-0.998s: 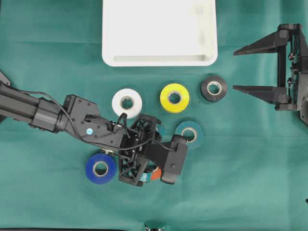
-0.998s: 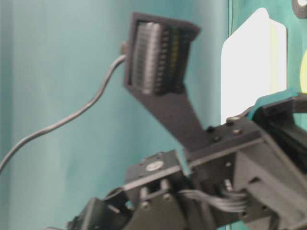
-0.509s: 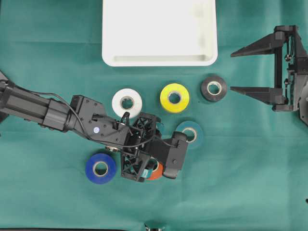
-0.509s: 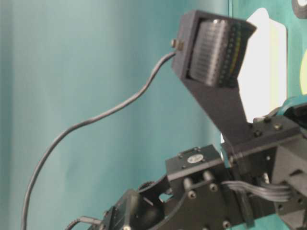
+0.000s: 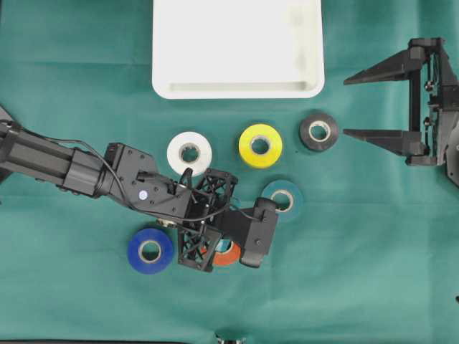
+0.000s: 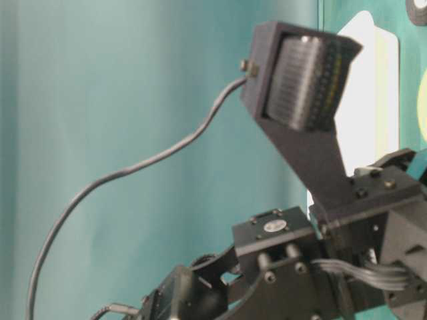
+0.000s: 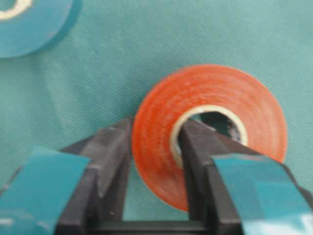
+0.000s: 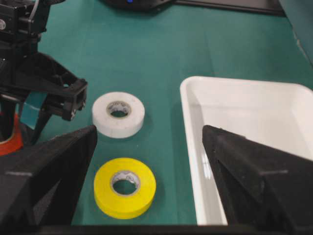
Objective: Pick up the tape from a random location and place it into the white case.
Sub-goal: 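Lower the left gripper and close it on the orange-red roll's rim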
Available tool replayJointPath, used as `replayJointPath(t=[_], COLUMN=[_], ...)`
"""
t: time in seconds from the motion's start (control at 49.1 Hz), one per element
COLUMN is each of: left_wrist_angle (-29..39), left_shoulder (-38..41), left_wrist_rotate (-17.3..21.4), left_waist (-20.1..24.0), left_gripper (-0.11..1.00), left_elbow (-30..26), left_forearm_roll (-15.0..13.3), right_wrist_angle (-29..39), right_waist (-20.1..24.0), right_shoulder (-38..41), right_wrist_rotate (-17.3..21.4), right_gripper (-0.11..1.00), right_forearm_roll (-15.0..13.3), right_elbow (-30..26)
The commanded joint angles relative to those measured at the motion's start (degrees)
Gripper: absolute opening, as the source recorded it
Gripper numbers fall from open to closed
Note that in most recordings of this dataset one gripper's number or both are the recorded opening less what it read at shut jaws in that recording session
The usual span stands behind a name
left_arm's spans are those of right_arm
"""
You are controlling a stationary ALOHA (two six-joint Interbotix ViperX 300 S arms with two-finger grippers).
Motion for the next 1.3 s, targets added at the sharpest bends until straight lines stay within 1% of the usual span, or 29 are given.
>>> replayJointPath(t=[0.0, 0.407, 0.733, 0.855, 0.978, 1.141, 1.283], left_wrist_angle=[0.7, 0.8, 3.9, 6.8, 11.4, 18.5, 22.2], left_shoulder=[-1.5, -2.3, -9.1, -11.6, -13.4, -13.9, -14.0], left_wrist_rotate=[0.0, -0.1, -0.3, -0.3, -0.3, -0.3, -0.3], left_waist=[0.2, 0.1, -0.3, -0.5, -0.8, -0.9, -1.1], left_gripper=[0.23, 0.23, 0.23, 0.23, 0.23, 0.23, 0.23], left_elbow=[-0.7, -1.1, -1.6, -3.1, -5.6, -9.6, -12.8], left_forearm_roll=[0.1, 0.0, 0.0, 0.0, 0.0, 0.0, 0.1], right_wrist_angle=[-0.4, -0.4, -0.2, -0.2, -0.2, -0.4, -0.4], right_waist=[-0.1, -0.1, -0.1, -0.1, -0.1, -0.1, -0.1], right_shoulder=[0.2, 0.5, 0.4, 0.4, 0.4, 0.4, 0.4], right_wrist_rotate=[-0.1, -0.1, -0.2, -0.1, -0.1, -0.1, -0.1], right_gripper=[0.88, 0.88, 0.88, 0.88, 0.88, 0.88, 0.88], right_forearm_roll=[-0.1, -0.1, -0.1, -0.2, -0.1, -0.2, -0.1], right_elbow=[-1.0, -1.0, -1.0, -1.0, -1.1, -1.0, -1.1])
